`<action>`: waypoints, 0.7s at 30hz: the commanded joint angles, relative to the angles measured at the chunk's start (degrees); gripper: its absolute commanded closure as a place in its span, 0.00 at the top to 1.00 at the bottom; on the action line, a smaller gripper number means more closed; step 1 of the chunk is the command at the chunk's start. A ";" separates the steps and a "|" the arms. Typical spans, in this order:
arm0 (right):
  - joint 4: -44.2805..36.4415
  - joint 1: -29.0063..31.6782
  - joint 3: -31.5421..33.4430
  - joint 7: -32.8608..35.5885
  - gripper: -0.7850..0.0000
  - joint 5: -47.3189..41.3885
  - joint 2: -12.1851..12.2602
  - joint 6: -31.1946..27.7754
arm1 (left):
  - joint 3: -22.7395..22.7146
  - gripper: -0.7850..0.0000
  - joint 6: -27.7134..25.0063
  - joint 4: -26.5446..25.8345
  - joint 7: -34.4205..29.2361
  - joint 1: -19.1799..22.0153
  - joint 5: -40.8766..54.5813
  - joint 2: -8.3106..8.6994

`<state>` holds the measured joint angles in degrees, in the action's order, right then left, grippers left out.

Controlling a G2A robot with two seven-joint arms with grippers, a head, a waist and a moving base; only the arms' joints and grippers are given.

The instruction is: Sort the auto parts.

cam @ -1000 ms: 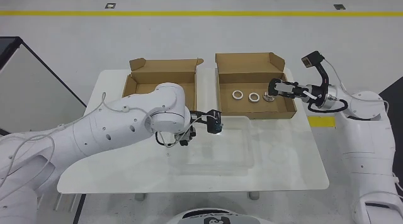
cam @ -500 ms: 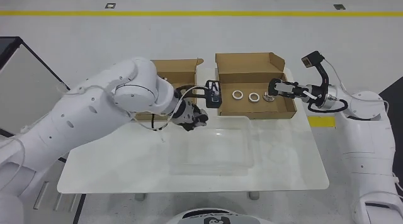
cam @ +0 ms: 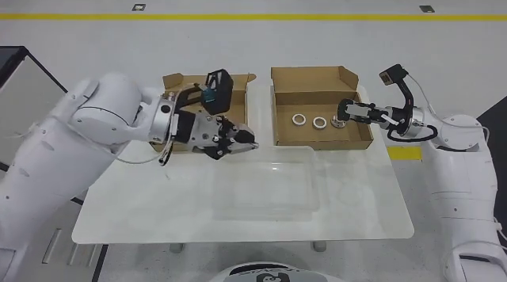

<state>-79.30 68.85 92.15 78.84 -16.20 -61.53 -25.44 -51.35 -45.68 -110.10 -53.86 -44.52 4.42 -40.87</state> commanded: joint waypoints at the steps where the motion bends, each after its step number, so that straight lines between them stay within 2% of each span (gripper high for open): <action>1: 0.00 0.00 0.00 0.00 1.00 0.00 0.00 0.00 | -1.82 0.00 -4.01 0.12 3.24 -2.00 2.73 0.34; 6: 0.00 0.00 0.00 0.00 1.00 0.00 0.00 0.00 | -4.28 0.00 -12.32 0.34 8.28 -4.82 9.34 0.70; 10: 0.00 0.00 0.00 0.00 1.00 0.00 0.00 0.00 | -5.47 0.00 -12.32 -2.62 9.24 -5.76 15.60 0.44; 13: 0.00 0.00 0.00 0.00 1.00 0.00 0.00 0.00 | -6.31 0.00 -12.32 -4.04 7.63 -6.23 20.45 -0.07; 21: 0.00 0.00 0.00 0.00 1.00 0.00 0.00 0.00 | -8.73 0.00 -12.32 -5.91 7.57 -8.07 33.74 -2.92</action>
<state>-79.30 68.85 92.15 78.84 -16.20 -61.53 -25.44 -59.68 -58.00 -116.07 -46.29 -52.14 36.22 -43.29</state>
